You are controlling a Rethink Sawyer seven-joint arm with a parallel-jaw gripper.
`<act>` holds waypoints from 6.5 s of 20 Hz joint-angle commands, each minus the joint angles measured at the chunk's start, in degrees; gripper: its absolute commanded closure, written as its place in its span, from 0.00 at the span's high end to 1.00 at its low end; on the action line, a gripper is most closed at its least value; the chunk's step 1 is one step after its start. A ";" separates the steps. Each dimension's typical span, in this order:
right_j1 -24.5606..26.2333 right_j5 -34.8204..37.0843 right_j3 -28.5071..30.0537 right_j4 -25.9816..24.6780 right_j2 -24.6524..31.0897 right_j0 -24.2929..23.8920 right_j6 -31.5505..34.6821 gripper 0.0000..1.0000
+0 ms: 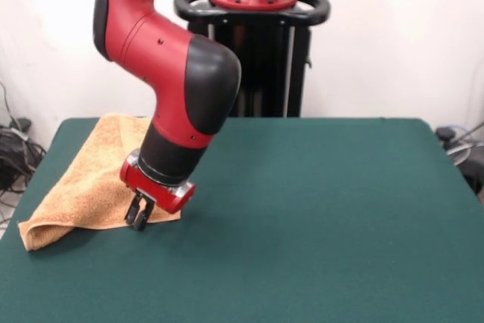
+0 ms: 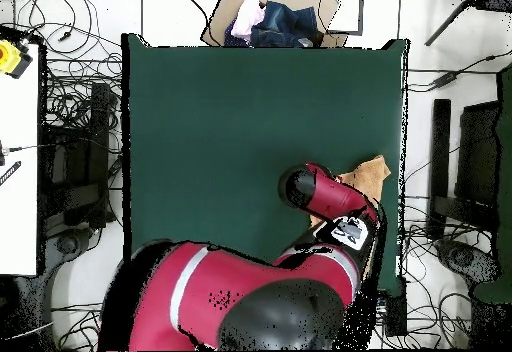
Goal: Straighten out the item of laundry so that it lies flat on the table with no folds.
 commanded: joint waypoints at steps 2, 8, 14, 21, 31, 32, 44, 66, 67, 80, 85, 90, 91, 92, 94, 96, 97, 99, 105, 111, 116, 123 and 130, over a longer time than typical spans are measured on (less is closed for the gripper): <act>9.07 6.09 -9.60 6.47 5.33 1.97 12.94 0.00; 10.70 8.73 -13.00 7.50 4.10 2.42 13.35 0.00; 9.26 10.23 -12.24 6.64 4.20 1.98 13.10 0.00; 8.58 8.95 -11.27 6.58 5.15 1.67 13.40 0.00; 7.42 12.77 -12.57 9.28 4.71 3.49 16.08 0.00; 6.39 13.79 -11.95 9.24 4.88 3.54 15.81 0.00; 5.70 20.82 -13.99 11.77 1.74 6.49 17.20 0.00; 3.52 9.35 -4.77 8.31 2.90 7.19 10.96 1.00; 3.34 8.61 -4.33 7.80 2.91 7.24 10.55 1.00; 0.01 1.78 2.08 2.77 2.20 8.78 9.21 1.00; -2.75 2.67 4.86 0.87 2.06 10.17 8.84 1.00; -0.20 4.26 2.89 1.51 0.05 12.60 10.48 1.00; 0.46 4.53 2.41 1.79 -0.44 13.07 10.81 1.00; 1.08 4.76 1.96 2.10 -0.94 13.54 11.10 1.00; 2.28 5.39 1.02 2.80 -1.93 14.35 11.76 1.00; 2.70 4.77 0.83 3.14 -1.94 14.32 12.04 1.00; 2.82 4.24 0.85 3.22 -1.80 14.07 12.08 1.00; 2.98 3.20 0.80 3.33 -1.29 13.10 11.99 1.00; 1.90 0.92 1.77 3.13 0.86 9.25 11.44 1.00; 0.65 -0.84 2.95 2.31 1.71 6.75 11.01 1.00; 1.23 -1.26 2.65 2.26 1.67 6.25 10.91 1.00; 4.23 3.28 -0.52 3.77 -0.71 7.64 10.96 1.00; 9.95 9.15 -5.58 6.24 -5.30 11.55 13.04 1.00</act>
